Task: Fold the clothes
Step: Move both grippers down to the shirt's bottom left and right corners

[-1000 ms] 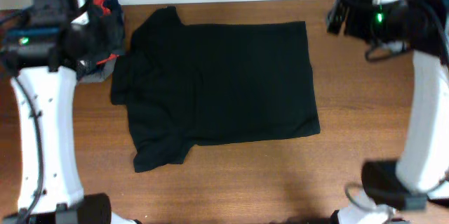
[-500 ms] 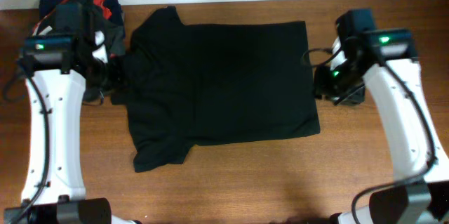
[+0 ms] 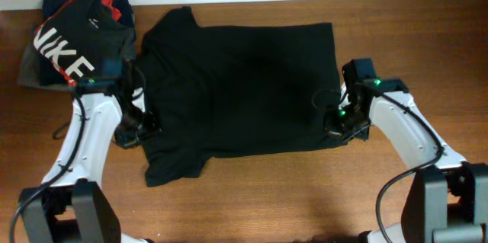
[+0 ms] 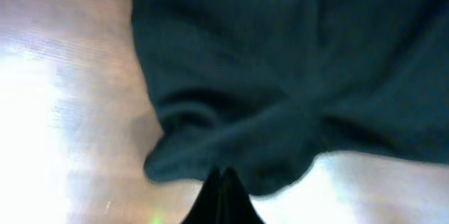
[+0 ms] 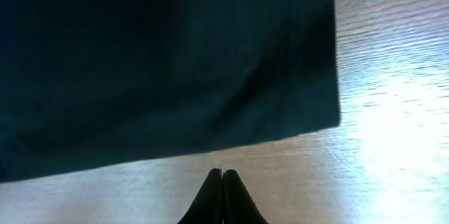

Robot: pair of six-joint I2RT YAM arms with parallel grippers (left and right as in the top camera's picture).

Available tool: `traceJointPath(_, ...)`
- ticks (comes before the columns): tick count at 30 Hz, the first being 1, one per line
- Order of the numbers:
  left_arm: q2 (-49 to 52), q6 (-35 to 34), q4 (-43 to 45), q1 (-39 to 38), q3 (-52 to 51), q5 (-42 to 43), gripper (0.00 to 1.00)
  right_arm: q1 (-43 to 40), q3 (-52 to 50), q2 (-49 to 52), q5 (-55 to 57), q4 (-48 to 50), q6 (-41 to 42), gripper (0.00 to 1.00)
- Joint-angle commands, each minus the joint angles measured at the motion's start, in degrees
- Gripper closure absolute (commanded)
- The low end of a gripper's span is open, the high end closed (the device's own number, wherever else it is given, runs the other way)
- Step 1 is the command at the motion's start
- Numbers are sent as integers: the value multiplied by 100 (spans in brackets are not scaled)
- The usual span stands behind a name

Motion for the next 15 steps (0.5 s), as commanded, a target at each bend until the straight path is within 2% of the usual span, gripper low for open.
traceJointPath(1, -24, -35, 278, -13, -385, 76, 99, 57, -232, -33, -146, 225, 210, 96)
traceJointPath(10, -24, -98, 839, -15, -839, -35, 99, 52, -809, 15, -203, 1191, 348, 96)
traceJointPath(15, 50, -122, 857, -15, -848, -44, 99, 50, -820, 208, -197, 1569, 345, 96)
